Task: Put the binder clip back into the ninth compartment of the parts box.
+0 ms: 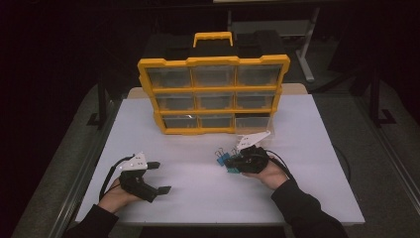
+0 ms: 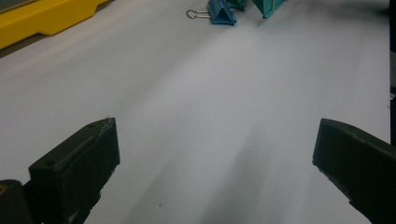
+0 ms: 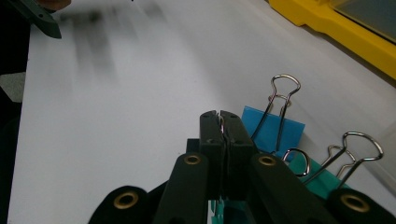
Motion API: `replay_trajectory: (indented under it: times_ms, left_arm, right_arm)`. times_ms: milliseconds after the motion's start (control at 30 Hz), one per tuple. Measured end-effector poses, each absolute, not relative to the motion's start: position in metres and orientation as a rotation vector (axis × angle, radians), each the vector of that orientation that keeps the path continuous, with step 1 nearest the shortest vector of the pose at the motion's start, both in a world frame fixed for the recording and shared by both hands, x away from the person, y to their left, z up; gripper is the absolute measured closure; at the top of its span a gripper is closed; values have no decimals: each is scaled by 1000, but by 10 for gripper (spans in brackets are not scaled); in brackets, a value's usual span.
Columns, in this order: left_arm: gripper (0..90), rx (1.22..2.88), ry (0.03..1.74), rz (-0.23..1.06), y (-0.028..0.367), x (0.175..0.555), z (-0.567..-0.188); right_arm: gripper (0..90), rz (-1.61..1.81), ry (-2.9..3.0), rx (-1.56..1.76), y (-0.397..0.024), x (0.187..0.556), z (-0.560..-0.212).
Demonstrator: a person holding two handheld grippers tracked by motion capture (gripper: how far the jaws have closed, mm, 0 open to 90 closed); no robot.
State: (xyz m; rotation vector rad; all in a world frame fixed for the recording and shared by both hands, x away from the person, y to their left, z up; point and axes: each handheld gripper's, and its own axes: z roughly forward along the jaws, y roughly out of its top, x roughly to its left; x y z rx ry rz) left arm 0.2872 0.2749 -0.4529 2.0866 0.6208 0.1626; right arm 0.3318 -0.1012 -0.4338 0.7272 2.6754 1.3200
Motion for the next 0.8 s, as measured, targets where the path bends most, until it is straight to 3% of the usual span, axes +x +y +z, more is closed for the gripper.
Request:
replay_trajectory:
  times_ms: [800]
  left_arm:
    - [3,2089,622,152,270,288,-455]
  right_arm:
    - [868,1367,2603,719,-110,331,-392]
